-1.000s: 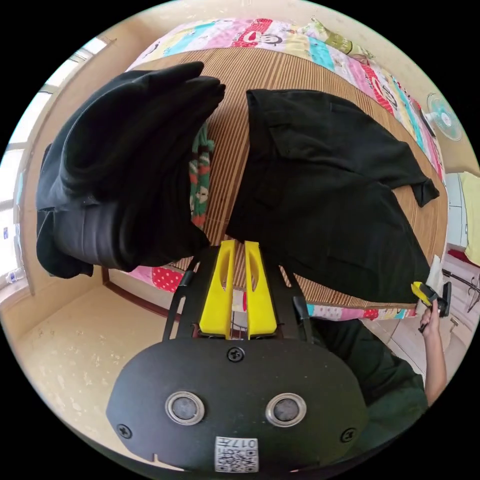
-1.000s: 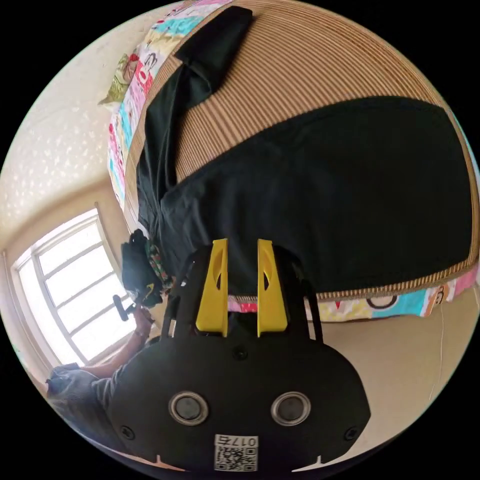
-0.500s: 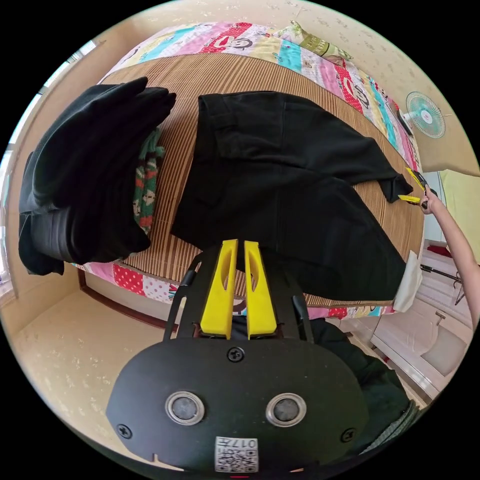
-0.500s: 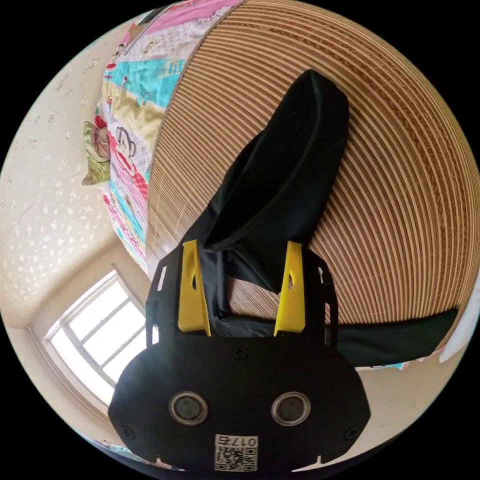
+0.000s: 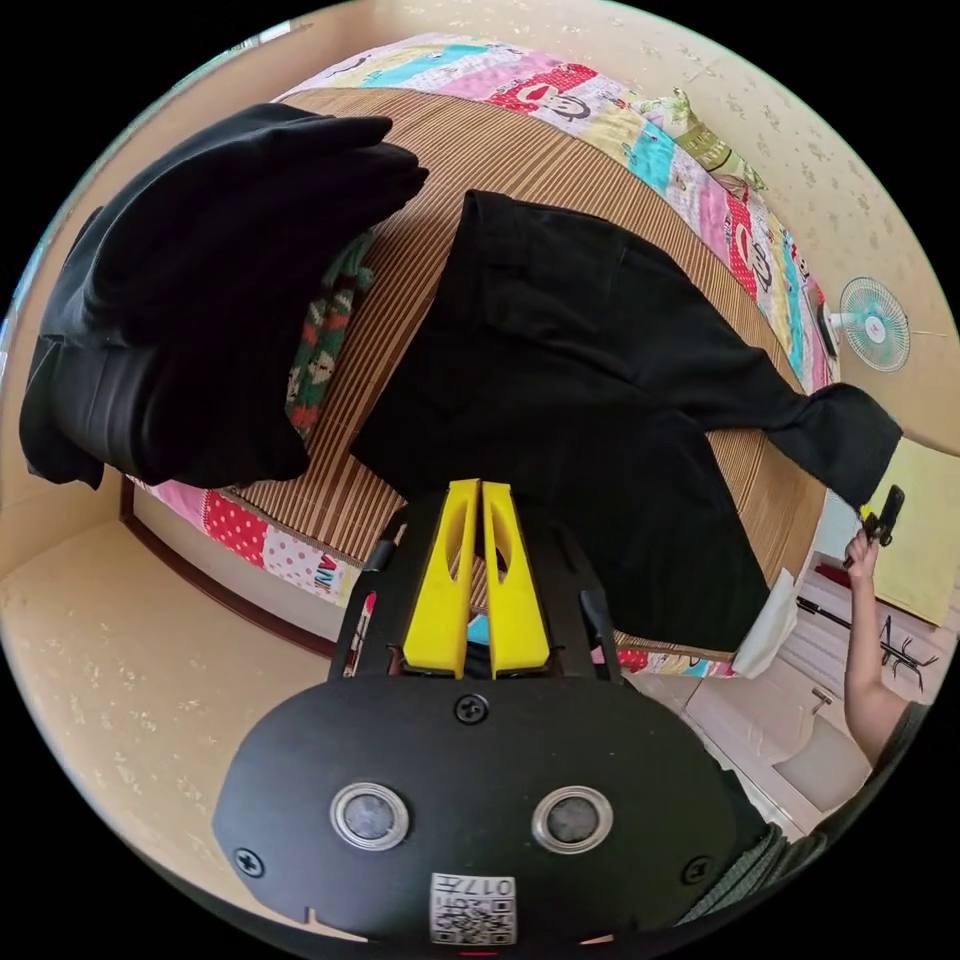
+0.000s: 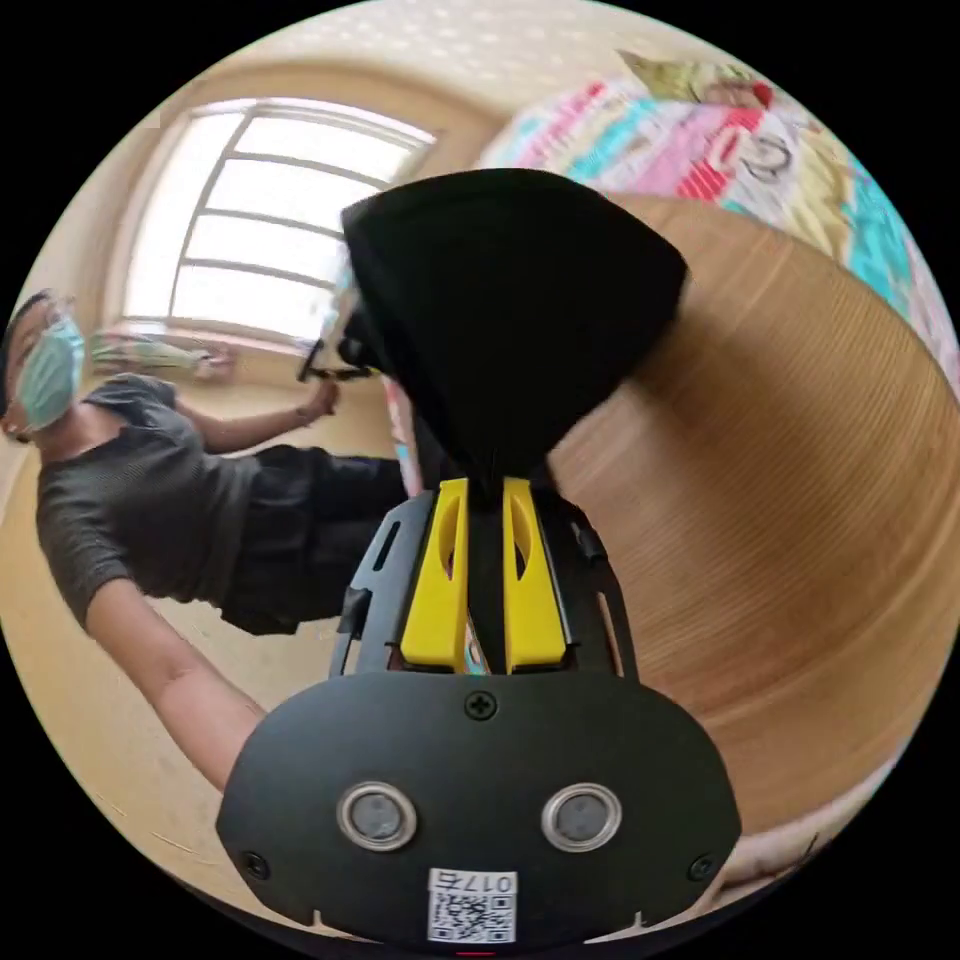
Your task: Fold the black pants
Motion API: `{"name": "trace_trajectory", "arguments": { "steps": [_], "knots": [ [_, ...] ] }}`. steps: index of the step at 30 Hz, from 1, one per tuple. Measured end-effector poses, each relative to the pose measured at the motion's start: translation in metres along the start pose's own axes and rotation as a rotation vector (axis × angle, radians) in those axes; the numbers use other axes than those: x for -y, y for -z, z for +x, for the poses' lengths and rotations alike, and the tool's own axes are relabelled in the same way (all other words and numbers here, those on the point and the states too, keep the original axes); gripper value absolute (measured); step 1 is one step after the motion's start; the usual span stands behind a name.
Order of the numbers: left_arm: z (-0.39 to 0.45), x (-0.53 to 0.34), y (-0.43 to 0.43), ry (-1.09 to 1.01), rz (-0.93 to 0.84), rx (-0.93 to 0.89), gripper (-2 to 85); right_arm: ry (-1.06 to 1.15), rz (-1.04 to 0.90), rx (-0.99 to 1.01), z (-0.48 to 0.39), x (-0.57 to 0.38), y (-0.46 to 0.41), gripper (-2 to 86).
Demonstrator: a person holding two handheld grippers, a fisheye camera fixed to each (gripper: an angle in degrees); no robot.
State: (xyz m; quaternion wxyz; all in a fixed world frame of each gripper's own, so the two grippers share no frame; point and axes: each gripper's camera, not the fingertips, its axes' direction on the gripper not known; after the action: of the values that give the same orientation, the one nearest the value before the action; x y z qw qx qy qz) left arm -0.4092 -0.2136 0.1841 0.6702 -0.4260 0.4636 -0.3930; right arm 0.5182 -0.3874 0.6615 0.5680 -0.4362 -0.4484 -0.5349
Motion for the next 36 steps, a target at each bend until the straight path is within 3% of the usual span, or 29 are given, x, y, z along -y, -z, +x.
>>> {"name": "trace_trajectory", "arguments": {
  "steps": [1, 3, 5, 6, 10, 12, 14, 15, 17, 19, 24, 31, 34, 36],
  "knots": [
    [-0.001, 0.002, -0.004, 0.005, -0.009, -0.012, -0.9, -0.088, -0.077, -0.078, 0.008, -0.01, -0.008, 3.6],
    [-0.003, 0.006, -0.009, 0.017, -0.022, -0.034, -0.9, -0.614, -0.285, -0.363, 0.069, -0.067, -0.023, 2.3],
    [-0.005, 0.009, -0.012, 0.027, -0.029, -0.063, -0.9, -0.957, -0.317, -0.582, 0.092, -0.116, -0.019, 2.0],
    [-0.007, 0.011, -0.013, 0.037, -0.032, -0.08, -0.9, -1.061, -0.239, -0.602, 0.088, -0.14, -0.016, 2.4],
    [-0.011, 0.017, -0.009, 0.049, -0.025, -0.145, -0.9, -1.14, 0.219, -0.254, 0.06, -0.195, -0.028, 5.5],
    [-0.012, 0.018, -0.009, 0.049, -0.027, -0.168, -0.9, -1.148, 0.58, 0.217, 0.048, -0.236, -0.077, 9.5],
    [-0.015, 0.019, -0.009, 0.054, -0.028, -0.194, -0.9, -1.093, 0.811, 0.575, 0.039, -0.254, -0.133, 11.9],
    [-0.018, 0.02, -0.01, 0.065, -0.033, -0.211, -0.8, -1.096, 0.907, 0.746, 0.032, -0.259, -0.173, 12.8],
    [-0.023, 0.02, -0.01, 0.091, -0.035, -0.231, -0.8, -1.144, 0.953, 0.867, 0.021, -0.259, -0.221, 14.3],
    [-0.032, 0.02, -0.006, 0.126, -0.03, -0.266, -0.8, -1.234, 0.953, 0.851, 0.011, -0.263, -0.248, 16.5],
    [-0.057, 0.024, 0.003, 0.172, -0.018, -0.314, -0.7, -1.262, 1.176, 0.846, 0.0, -0.282, -0.258, 15.9],
    [-0.096, 0.025, 0.005, 0.281, -0.004, -0.415, -0.6, -1.438, 1.046, 0.878, 0.024, -0.294, -0.259, 6.8],
    [-0.105, 0.026, 0.01, 0.283, -0.006, -0.421, -0.3, -1.387, 1.061, 0.852, 0.016, -0.29, -0.234, 2.7],
    [-0.11, 0.028, 0.016, 0.263, -0.005, -0.408, 0.2, -1.181, 1.003, 0.728, 0.012, -0.264, -0.17, 1.7]
  ]
}}
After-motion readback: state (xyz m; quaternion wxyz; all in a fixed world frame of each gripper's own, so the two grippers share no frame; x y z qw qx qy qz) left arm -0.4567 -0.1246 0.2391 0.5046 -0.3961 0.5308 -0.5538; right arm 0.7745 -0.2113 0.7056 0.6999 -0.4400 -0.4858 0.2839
